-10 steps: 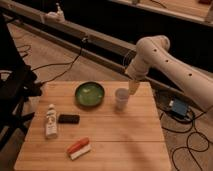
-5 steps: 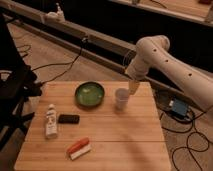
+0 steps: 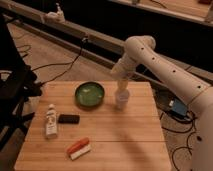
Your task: Drag the ceramic bowl in a circle
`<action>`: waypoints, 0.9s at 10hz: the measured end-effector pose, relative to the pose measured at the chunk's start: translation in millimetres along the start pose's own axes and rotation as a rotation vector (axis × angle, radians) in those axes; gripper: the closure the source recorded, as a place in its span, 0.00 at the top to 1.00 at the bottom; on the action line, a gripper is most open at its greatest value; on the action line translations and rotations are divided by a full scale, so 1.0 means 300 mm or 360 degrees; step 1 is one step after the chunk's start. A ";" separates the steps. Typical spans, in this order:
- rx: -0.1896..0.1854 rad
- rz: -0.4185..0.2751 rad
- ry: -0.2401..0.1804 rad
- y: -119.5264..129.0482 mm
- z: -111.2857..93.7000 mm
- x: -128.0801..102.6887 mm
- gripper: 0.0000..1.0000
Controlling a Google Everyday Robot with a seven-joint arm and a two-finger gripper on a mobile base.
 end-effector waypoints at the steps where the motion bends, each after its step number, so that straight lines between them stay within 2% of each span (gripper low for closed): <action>1: -0.0014 -0.0043 -0.0020 -0.006 0.034 -0.026 0.77; 3: -0.0056 -0.0158 -0.0119 -0.011 0.145 -0.123 0.77; 4: -0.0055 -0.0203 -0.0177 -0.011 0.202 -0.171 0.77; 5: -0.0072 -0.0240 -0.0210 -0.004 0.245 -0.211 0.77; 9: -0.0068 -0.0243 -0.0214 -0.006 0.242 -0.218 0.77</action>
